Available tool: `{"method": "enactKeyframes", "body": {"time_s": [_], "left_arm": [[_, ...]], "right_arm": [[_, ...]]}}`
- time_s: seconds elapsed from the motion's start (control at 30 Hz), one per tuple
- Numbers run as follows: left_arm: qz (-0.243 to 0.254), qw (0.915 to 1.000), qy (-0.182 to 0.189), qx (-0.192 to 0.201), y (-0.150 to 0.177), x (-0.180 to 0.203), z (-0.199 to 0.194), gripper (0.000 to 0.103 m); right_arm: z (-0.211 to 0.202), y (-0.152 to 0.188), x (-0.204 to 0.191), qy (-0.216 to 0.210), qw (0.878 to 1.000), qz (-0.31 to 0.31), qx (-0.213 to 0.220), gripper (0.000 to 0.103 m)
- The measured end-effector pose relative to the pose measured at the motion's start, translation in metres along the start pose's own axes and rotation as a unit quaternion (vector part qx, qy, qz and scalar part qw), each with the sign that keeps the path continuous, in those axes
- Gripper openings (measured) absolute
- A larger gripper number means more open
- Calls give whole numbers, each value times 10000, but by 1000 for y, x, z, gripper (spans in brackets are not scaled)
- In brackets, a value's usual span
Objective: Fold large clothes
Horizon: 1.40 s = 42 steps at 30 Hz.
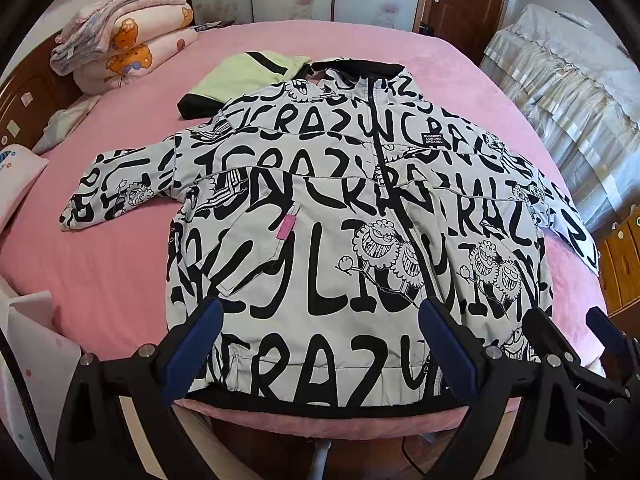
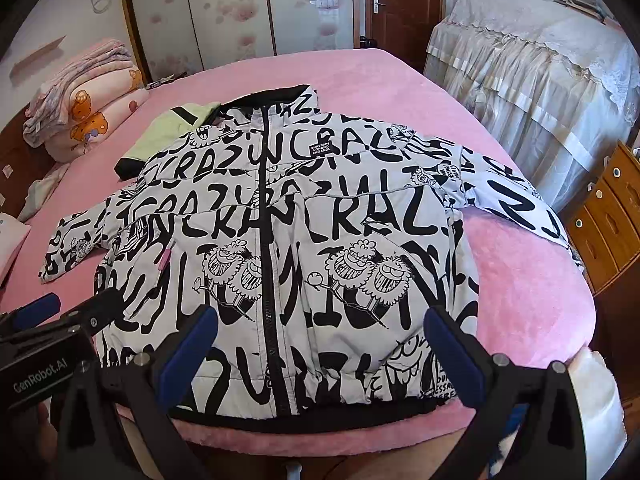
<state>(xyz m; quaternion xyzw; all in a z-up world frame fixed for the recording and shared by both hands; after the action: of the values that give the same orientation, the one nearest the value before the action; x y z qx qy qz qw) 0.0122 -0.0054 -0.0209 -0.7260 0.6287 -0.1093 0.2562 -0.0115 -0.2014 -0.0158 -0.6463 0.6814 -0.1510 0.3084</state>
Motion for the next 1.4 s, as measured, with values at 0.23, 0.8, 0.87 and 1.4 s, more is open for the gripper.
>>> {"method": "enactKeyframes", "body": {"time_s": [0.23,0.8,0.87,1.4], "left_arm": [[16,10000,-27,-8,1,-1,2,97],[38,10000,-70,-21,5,1,1,97],[35,10000,-74,-30,4,0,0,97],[30,10000,-71,-28,5,-1,0,97]], "right_arm": [[0,1,-1,-17,10000,8,-11,103],[2,4,0,-30,10000,22,-42,103],[1,3,0,-34,10000,27,-40,103],[1,4,1,-29,10000,27,-43,103]]}}
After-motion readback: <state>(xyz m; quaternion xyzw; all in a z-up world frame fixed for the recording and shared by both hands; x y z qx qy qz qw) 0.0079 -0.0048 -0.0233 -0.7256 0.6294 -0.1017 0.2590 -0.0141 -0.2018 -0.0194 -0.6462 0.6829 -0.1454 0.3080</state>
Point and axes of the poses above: each gripper's, at about its wrist camera, not at the fingertips, and z roughly the way its jaws point, x to its right, y to its underside, the point moved 1 cm from there along z, roughly the way its jaws point, and after that the axes turned 14 degrees about -y, right-handed, at the moved point
